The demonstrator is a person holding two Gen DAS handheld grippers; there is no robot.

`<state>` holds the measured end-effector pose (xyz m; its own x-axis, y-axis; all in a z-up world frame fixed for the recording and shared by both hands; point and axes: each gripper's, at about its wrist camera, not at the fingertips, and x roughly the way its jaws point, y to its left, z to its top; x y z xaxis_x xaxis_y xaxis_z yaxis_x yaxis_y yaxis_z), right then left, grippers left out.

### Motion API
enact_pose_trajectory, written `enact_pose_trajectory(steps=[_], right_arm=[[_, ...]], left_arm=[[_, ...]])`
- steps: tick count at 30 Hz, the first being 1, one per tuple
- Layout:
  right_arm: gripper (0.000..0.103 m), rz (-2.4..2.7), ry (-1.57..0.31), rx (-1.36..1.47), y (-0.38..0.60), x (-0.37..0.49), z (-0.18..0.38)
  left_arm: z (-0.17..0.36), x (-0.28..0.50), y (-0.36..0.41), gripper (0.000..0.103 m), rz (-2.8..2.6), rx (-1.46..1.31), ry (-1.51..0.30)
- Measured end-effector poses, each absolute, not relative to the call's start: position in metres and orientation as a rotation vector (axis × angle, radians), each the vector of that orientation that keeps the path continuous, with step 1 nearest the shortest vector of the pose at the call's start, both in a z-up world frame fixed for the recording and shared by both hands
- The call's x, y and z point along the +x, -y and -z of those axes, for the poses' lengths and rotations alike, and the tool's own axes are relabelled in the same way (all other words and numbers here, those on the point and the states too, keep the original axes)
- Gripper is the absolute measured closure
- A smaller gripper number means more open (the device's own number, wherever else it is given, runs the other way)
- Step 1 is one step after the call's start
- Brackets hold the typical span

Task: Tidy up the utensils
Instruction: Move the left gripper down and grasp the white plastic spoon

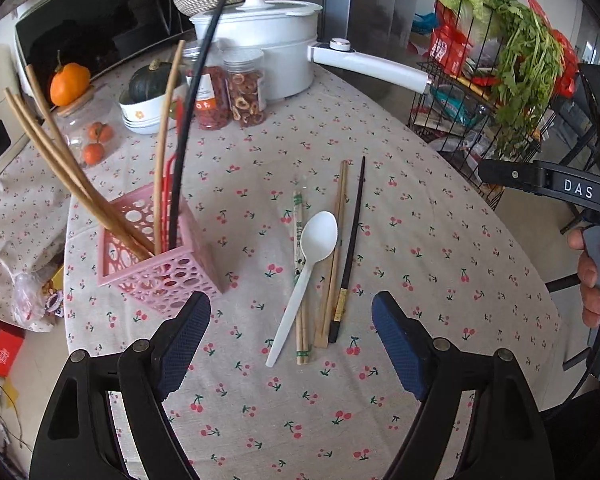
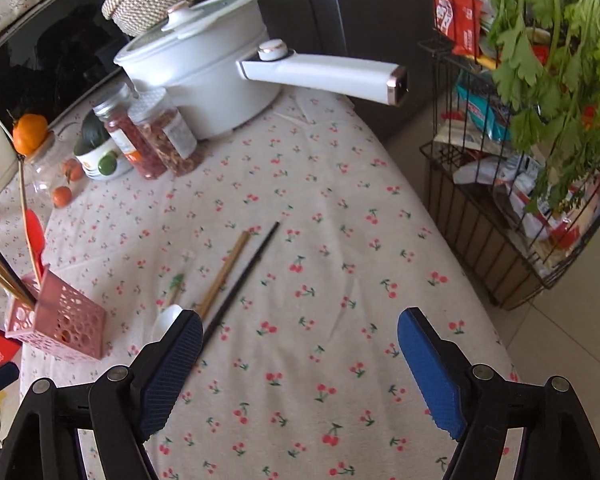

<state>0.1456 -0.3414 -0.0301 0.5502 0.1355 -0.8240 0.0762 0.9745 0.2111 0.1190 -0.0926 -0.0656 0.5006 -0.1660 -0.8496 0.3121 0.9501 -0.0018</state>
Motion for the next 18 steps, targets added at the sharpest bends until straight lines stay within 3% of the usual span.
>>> enact_pose_trajectory(steps=[8, 14, 18], right_arm=[[0.018, -0.021, -1.124, 0.139, 0.349, 0.151, 0.062], [0.018, -0.014, -1.154, 0.172, 0.357, 0.159, 0.070], [0.018, -0.011, -1.171, 0.185, 0.361, 0.163, 0.075]], left_arm=[[0.107, 0.171, 0.138, 0.021, 0.277, 0.252, -1.066], [0.137, 0.213, 0.145, 0.041, 0.276, 0.193, -1.146], [0.146, 0.226, 0.147, 0.043, 0.251, 0.197, -1.163]])
